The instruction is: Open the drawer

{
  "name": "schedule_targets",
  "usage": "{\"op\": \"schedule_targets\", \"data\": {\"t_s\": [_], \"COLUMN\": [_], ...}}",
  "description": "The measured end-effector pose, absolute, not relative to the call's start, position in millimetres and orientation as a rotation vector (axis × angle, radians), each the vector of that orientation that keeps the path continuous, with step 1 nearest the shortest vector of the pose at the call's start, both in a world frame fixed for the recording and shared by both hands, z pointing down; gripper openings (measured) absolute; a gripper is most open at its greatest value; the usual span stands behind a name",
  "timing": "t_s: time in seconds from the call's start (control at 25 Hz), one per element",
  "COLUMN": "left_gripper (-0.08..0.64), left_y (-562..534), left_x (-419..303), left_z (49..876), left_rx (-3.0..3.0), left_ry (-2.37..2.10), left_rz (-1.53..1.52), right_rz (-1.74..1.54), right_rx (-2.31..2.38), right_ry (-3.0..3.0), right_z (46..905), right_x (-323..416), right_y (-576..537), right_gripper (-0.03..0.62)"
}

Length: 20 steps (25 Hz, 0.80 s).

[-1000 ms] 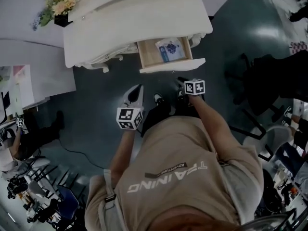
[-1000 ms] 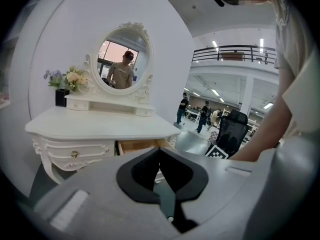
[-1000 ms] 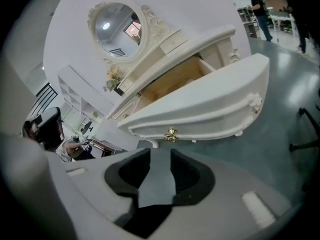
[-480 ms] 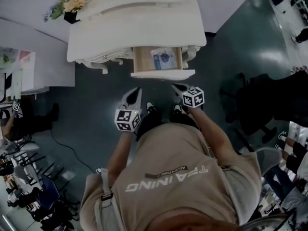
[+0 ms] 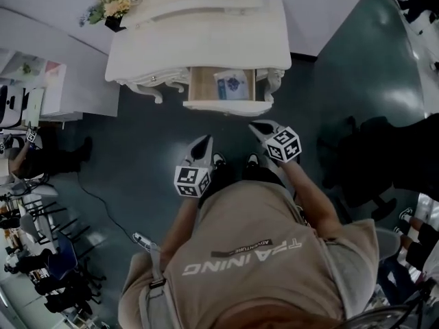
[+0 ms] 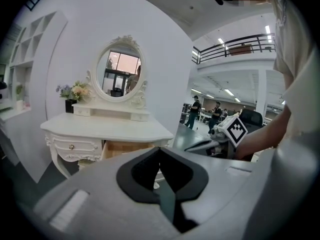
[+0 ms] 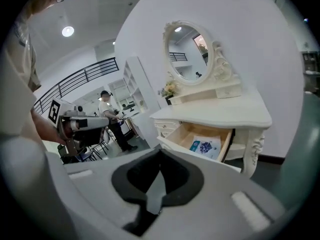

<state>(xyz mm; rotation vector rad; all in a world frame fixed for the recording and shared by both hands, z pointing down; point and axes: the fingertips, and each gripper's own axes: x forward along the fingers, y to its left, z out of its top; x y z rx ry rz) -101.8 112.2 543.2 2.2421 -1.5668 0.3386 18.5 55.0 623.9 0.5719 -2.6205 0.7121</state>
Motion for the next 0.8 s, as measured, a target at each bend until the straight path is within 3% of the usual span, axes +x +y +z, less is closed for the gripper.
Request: {"op": "schedule_targets", "data": {"t_s": [0.52, 0.8], "left_gripper": [-0.002, -0.002], "left_y": [137.1, 135.5], "left_x": [-93.6, -118.8], "left_z": [497.5, 434.0], "left_rx": [2.436, 2.512], "left_ry": [-1.587, -1.654], "left_rz": [0.437, 0.248], "right_rz": [0.469, 0.220], "right_rx": [0.501, 0.595], "right_ry": [-2.727, -2.840], "right_z": [545.0, 472.9], "right_x": [6.7, -18.7], "right_y": [74.3, 82.5], "right_gripper": [0.003, 0.003]}}
